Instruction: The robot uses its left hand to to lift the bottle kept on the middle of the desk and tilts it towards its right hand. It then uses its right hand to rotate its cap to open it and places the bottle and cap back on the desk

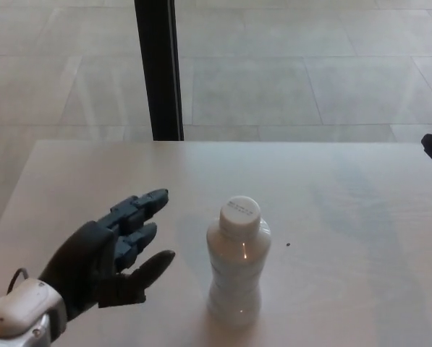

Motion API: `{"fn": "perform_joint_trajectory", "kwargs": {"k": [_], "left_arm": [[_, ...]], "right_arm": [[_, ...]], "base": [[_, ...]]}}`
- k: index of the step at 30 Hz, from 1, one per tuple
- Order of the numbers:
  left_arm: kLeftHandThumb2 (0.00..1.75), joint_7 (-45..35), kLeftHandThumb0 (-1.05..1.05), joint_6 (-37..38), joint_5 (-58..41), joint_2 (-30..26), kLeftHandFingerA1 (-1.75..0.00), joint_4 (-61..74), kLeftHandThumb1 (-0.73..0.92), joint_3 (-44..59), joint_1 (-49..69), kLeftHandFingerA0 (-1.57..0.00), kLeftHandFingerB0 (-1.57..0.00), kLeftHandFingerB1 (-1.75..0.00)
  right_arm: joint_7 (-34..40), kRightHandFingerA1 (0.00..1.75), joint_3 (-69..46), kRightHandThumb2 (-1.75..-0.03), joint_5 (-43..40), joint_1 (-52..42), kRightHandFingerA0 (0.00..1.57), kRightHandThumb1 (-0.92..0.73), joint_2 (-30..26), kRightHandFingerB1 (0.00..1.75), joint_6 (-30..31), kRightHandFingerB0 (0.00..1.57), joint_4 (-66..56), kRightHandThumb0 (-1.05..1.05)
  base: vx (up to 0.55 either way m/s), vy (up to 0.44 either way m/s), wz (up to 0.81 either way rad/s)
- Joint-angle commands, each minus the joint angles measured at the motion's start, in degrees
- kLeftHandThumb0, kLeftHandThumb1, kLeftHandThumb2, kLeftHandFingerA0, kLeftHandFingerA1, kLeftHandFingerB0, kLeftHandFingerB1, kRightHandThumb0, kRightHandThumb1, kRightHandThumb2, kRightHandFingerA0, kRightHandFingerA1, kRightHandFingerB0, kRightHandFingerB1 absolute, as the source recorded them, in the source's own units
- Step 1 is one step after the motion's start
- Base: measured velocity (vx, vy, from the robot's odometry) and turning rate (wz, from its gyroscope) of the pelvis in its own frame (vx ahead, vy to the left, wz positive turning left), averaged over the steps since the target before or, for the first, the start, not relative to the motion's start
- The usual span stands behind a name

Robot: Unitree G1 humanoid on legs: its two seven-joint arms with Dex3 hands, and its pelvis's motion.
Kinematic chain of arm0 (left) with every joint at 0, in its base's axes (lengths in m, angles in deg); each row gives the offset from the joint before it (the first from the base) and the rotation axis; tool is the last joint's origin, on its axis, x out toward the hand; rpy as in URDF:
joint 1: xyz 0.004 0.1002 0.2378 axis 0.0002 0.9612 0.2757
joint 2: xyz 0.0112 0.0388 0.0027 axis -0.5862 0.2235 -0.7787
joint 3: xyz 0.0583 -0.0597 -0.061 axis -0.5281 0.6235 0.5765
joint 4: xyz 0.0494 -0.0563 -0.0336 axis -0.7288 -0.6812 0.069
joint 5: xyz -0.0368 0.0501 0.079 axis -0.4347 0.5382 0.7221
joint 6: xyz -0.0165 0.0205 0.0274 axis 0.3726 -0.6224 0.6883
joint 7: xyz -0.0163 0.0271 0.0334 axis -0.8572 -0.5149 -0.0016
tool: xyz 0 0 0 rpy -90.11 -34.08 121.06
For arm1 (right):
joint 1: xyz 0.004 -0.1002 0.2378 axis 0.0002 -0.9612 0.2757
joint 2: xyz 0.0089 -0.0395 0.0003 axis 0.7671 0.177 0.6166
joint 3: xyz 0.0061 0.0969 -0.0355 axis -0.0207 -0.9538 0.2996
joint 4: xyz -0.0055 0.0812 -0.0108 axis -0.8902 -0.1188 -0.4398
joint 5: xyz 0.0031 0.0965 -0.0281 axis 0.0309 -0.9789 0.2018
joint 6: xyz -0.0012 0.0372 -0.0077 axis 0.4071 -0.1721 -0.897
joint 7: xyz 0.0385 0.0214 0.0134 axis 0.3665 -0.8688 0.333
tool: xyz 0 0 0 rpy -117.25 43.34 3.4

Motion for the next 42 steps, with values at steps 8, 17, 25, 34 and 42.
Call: {"fn": "perform_joint_trajectory", "kwargs": {"k": [8,17,25,34,42], "left_arm": [[0.99,4.06,-1.04,-2.95,9.35,2.34,-0.22,-5.92,0.56,-3.22,-10.18,0.0,0.0,0.0],[0.6,4.02,-0.96,-0.69,12.43,3.95,0.0,-6.62,0.63,-4.32,-7.7,0.0,0.0,0.0],[0.79,0.41,-0.95,2.08,11.57,3.02,0.0,-7.34,0.5,-3.48,-1.77,0.0,0.0,0.0],[0.62,-0.35,-1.05,5.42,13.77,1.32,0.0,-9.83,0.67,-2.65,-0.04,0.0,0.0,0.0],[0.61,0.97,-1.05,6.63,13.85,4.38,0.0,-10.04,0.64,-1.41,-0.24,0.0,0.0,0.0]], "right_arm": [[1.7,0.51,0.53,-0.9,0.6,0.22,0.21,-0.56,0.44,0.42,1.33,0.15,-0.69,-0.75],[1.2,0.45,0.56,-0.61,0.26,0.04,0.26,-0.7,0.76,0.29,0.62,0.23,0.09,-0.73],[0.8,0.53,0.91,-0.92,0.77,-1.45,0.21,-0.57,0.68,0.42,0.41,0.14,-0.42,-0.75],[1.5,0.52,0.67,-0.95,0.41,-2.49,0.24,-0.6,1.36,0.42,0.71,0.16,-0.65,-0.76],[1.22,0.43,1.09,-0.64,0.9,-2.22,0.29,-0.77,1.71,0.29,-0.07,0.22,-0.25,-0.76]], "base": [[0.0,0.0,0.0],[0.0,0.0,0.0],[0.0,0.0,0.0],[0.0,0.0,0.0],[0.0,0.0,0.0]]}}
